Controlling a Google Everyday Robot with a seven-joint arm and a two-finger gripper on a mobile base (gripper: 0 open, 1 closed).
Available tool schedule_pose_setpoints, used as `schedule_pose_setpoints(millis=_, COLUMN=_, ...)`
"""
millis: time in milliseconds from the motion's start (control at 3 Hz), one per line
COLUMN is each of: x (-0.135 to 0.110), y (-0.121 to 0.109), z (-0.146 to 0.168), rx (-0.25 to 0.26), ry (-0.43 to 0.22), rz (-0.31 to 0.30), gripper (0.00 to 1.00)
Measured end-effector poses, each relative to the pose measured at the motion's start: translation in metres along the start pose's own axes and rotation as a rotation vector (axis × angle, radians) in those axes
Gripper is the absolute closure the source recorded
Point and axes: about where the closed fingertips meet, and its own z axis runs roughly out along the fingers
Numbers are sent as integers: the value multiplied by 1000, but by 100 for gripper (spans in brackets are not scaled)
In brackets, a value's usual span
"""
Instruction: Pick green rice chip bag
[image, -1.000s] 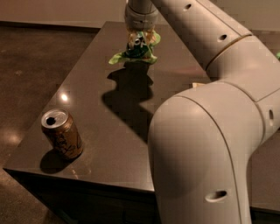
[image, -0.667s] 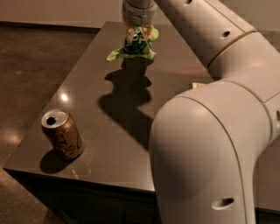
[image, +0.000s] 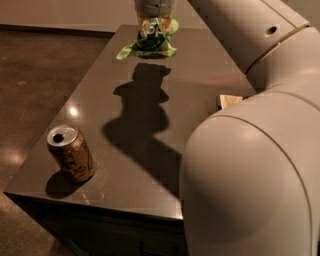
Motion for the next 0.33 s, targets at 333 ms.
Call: schedule_pose_setpoints(millis=333, x=0, y=0, z=-1, rx=0, ry=-2, rz=0, gripper=100)
